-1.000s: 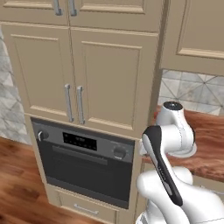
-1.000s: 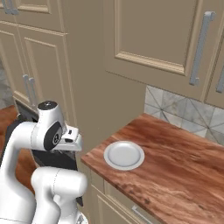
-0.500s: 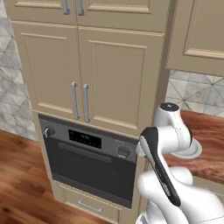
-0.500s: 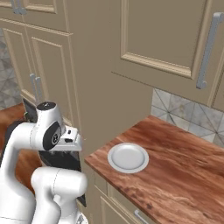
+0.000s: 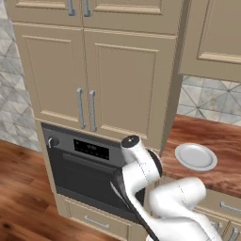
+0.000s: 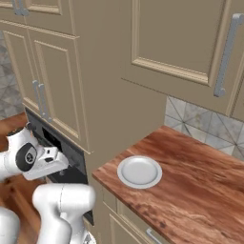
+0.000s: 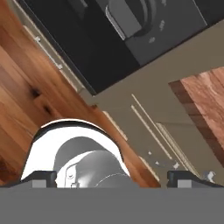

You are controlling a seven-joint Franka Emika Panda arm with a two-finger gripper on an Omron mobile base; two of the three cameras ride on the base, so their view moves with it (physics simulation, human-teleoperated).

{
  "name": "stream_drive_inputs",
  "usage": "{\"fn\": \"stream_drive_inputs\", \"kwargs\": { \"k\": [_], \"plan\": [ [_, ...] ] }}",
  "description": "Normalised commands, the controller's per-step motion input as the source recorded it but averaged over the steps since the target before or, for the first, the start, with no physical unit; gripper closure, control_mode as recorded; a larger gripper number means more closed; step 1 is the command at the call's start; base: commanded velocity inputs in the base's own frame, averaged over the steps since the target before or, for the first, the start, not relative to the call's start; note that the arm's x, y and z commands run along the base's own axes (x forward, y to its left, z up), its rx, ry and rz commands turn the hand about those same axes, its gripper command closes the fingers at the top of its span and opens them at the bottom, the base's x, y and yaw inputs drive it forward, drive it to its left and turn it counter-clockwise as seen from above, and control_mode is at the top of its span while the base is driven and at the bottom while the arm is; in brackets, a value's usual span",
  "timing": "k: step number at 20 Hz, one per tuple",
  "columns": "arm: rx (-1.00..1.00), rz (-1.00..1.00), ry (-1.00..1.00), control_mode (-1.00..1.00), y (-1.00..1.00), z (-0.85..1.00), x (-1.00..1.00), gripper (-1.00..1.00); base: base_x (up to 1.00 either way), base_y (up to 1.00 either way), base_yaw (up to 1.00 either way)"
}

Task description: Take the baked cake out of the oven and place it on the plate for cooling. Then close the oven door.

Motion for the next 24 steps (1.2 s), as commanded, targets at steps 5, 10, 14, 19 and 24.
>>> {"fn": "stream_drive_inputs", "kwargs": {
  "k": [5,10,14,19,24],
  "plan": [
    [-0.05,0.00,-0.05,-1.00,0.65,-0.08,0.01,-1.00,0.00,0.00,0.00],
    [0.00,0.00,-0.13,-1.00,0.58,0.00,0.16,-1.00,0.00,0.00,0.00],
    [0.00,0.00,-0.05,-1.00,0.74,0.00,0.43,-1.00,0.00,0.00,0.00],
    [0.00,0.00,0.00,-1.00,0.49,0.00,0.42,-1.00,0.00,0.00,0.00],
    [-0.15,0.00,0.08,-1.00,0.55,0.00,0.43,-1.00,0.00,0.00,0.00]
  ]
}}
